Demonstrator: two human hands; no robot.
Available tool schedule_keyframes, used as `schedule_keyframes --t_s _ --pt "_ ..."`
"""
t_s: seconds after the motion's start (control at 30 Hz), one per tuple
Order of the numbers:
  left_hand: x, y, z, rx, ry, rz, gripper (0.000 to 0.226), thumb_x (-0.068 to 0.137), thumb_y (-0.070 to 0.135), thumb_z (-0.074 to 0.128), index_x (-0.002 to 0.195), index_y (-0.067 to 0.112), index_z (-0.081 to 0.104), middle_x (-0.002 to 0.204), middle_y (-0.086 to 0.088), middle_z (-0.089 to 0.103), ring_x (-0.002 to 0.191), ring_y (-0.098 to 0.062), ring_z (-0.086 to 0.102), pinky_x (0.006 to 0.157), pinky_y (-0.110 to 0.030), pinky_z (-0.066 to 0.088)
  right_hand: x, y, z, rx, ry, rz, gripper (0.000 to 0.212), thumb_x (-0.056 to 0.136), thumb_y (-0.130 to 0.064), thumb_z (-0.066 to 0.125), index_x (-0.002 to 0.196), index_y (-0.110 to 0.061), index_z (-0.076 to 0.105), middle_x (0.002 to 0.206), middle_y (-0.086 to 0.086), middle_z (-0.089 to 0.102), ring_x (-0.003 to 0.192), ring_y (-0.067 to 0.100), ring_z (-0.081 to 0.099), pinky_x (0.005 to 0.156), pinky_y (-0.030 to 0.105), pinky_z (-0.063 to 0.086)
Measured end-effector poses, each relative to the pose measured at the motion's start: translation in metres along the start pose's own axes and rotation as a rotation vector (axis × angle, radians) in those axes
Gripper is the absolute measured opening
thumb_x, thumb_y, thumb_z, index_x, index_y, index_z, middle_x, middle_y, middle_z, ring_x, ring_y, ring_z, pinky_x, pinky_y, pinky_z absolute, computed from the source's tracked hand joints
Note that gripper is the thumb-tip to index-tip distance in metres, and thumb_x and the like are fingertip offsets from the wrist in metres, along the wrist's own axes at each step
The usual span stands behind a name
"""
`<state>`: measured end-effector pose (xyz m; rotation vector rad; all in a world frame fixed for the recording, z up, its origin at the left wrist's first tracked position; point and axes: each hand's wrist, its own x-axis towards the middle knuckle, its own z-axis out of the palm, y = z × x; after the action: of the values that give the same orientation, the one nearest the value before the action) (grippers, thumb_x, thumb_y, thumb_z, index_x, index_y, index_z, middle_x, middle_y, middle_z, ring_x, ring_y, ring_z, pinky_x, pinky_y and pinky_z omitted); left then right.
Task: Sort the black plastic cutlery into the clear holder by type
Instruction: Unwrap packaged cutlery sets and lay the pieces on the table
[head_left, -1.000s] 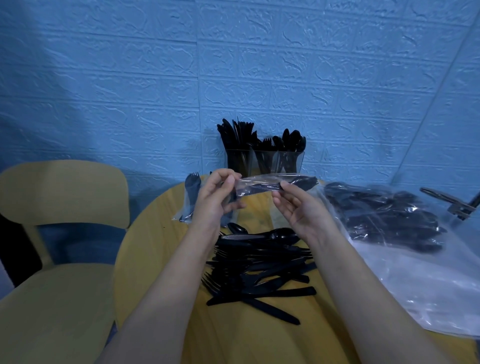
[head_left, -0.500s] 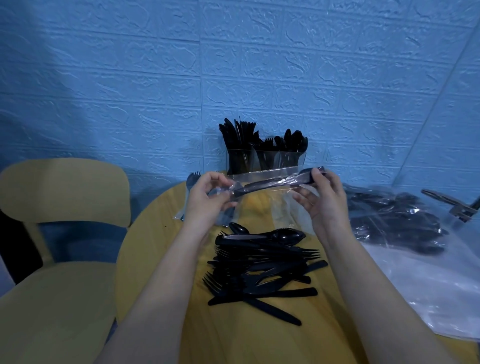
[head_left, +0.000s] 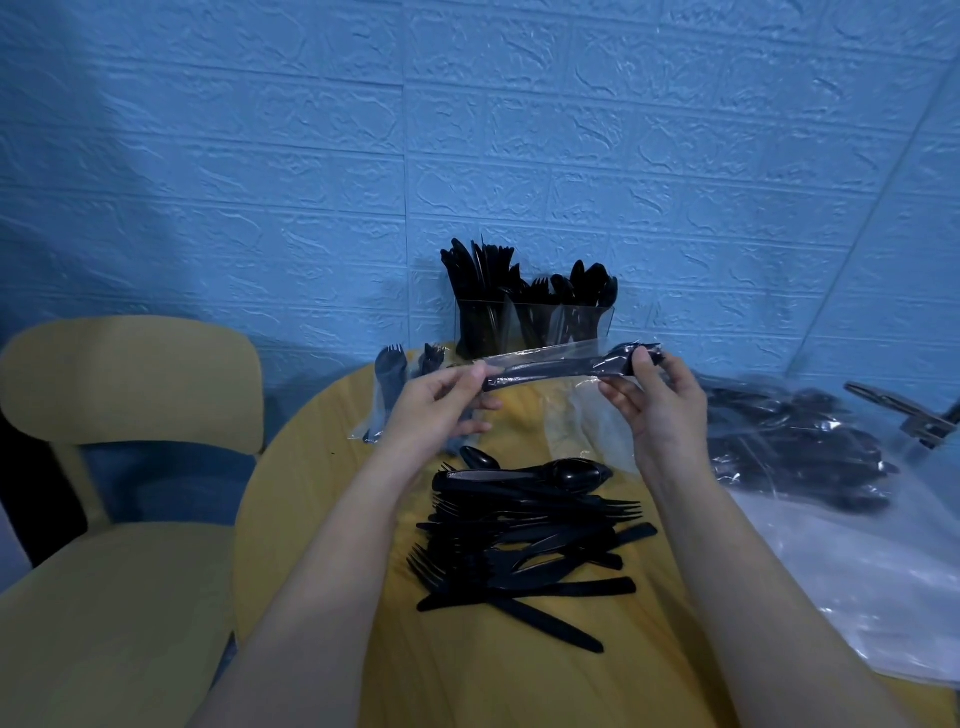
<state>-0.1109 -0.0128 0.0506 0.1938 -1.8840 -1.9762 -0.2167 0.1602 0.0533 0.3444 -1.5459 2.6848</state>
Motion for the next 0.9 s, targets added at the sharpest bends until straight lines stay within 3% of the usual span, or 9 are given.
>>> schedule_keyframes --t_s 0.13,0.23,0.5,0.67,0.8,0.9 --pt "0.0001 -0.0016 -0.001 0.032 0.002 0.038 0.018 0.09 0.007 0.057 0.097 0.02 0.068 0.099 -0.008 0.068 0.081 -0.005 0.068 0.07 -0.02 0.057 0.0016 0.0012 -0.002 0.012 -0.04 0.002 0.012 0.095 -0.011 0.055 0.105 -0.006 0.052 0.086 0.009 0.057 0.064 0.016 0.062 0.064 0.025 0.056" --pt "0.0004 -0.0011 -0.0033 -0.041 0.005 0.032 0.021 0.091 0.003 0.055 0.096 0.019 0.068 0.098 -0.008 0.068 0.083 -0.007 0.069 0.071 -0.02 0.057 0.001 0.0011 -0.0016 0.008 -0.057 0.011 0.001 0.095 -0.011 0.054 0.095 -0.01 0.055 0.083 0.007 0.056 0.062 0.014 0.062 0.063 0.025 0.055" --pt "0.0001 0.0 -0.0018 0.019 -0.011 0.102 0.029 0.087 -0.005 0.059 0.097 0.021 0.069 0.102 -0.005 0.07 0.085 -0.013 0.07 0.076 -0.024 0.057 0.0008 -0.0012 -0.0037 0.022 -0.036 0.029 0.008 0.095 -0.011 0.053 0.089 -0.013 0.058 0.079 0.004 0.058 0.066 0.016 0.058 0.06 0.024 0.053" --pt "0.0016 -0.0013 -0.0044 0.022 0.02 0.108 0.03 0.086 -0.004 0.061 0.096 0.023 0.069 0.1 -0.001 0.07 0.079 -0.009 0.068 0.071 -0.02 0.055 -0.0014 0.0001 -0.0008 0.03 -0.071 0.055 0.005 0.096 -0.011 0.052 0.092 -0.011 0.056 0.08 0.005 0.058 0.065 0.015 0.061 0.059 0.024 0.053" --pt "-0.0015 0.0024 -0.0063 0.043 -0.001 0.083 0.023 0.086 0.002 0.062 0.091 0.023 0.071 0.079 -0.001 0.066 0.066 -0.005 0.063 0.066 -0.016 0.053 -0.0061 -0.0019 0.0023 0.041 -0.132 0.092 0.013 0.097 -0.01 0.05 0.085 -0.011 0.056 0.069 -0.001 0.059 0.061 0.013 0.062 0.06 0.023 0.054" --pt "-0.001 0.0023 -0.0075 0.041 0.0 0.046 0.019 0.085 0.004 0.064 0.093 0.019 0.072 0.082 0.001 0.068 0.064 -0.003 0.063 0.065 -0.014 0.053 -0.0079 -0.0034 0.0024 0.038 -0.168 0.107 0.012 0.097 -0.009 0.049 0.087 -0.01 0.056 0.07 0.0 0.064 0.062 0.014 0.063 0.061 0.023 0.054"
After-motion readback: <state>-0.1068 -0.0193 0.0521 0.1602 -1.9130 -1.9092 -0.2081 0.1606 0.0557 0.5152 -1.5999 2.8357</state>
